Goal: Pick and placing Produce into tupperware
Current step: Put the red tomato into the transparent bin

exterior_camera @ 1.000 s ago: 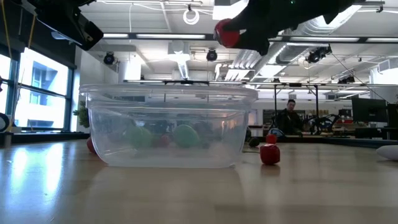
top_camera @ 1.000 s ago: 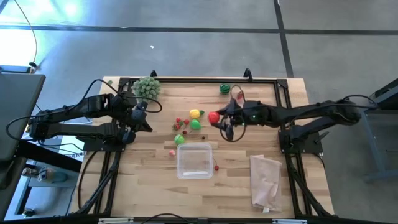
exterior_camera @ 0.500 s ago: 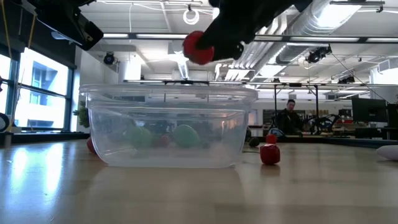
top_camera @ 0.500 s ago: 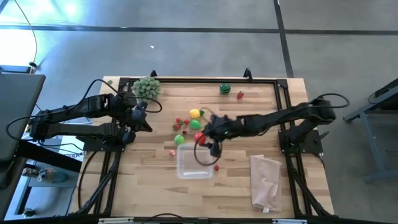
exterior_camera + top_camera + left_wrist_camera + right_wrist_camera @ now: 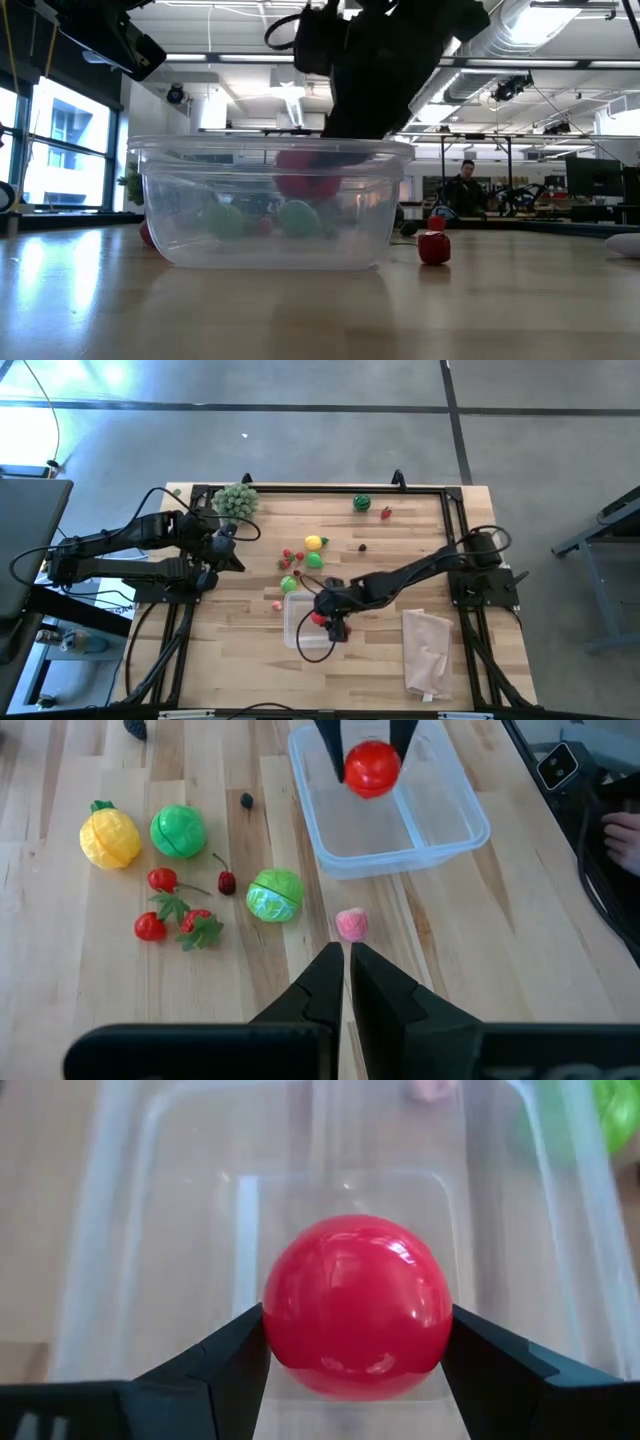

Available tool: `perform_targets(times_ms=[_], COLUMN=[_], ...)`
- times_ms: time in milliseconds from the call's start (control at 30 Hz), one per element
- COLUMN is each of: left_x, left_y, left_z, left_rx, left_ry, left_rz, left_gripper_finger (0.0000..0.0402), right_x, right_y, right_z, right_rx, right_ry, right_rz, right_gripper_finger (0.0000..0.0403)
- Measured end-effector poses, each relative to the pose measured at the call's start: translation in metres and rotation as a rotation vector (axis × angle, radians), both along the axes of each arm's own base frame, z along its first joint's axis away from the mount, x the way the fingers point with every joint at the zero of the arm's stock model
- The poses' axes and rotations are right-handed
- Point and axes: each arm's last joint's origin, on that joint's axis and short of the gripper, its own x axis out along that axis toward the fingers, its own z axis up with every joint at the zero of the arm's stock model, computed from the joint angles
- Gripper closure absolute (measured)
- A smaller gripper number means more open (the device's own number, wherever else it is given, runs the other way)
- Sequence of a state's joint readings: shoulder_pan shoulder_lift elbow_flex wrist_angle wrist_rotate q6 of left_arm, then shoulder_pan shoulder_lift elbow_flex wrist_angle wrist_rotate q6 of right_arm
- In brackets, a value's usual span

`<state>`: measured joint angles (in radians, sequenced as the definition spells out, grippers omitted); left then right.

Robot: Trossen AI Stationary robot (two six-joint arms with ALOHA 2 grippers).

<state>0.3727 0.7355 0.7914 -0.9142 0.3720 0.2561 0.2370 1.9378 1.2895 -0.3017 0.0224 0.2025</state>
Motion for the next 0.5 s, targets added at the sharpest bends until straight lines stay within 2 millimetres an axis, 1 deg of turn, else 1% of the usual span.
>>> perform_targets(times_ms=[133,400,500], left_x=[0.0,0.0,0.0], left_y=[0.0,0.0,0.0], left_z=[0.0,0.0,0.0], left_rx=[0.0,0.0,0.0], left_ry=[0.0,0.0,0.0], left_rz=[0.0,0.0,0.001], left_gripper_finger=[0.0387,0.0387,0.0387], right_x=[-0.002,-0.014,-0.015], right_y=[0.002,0.006,0.006], right_z=[-0.004,-0.005,-0.005], right_rx=[-0.031,-0.034,-0.055], right_ry=[0.037,0.14,0.151], right_rz=[-0.026,-0.086,-0.1], right_gripper_finger=[0.0157,0.0157,0.0157])
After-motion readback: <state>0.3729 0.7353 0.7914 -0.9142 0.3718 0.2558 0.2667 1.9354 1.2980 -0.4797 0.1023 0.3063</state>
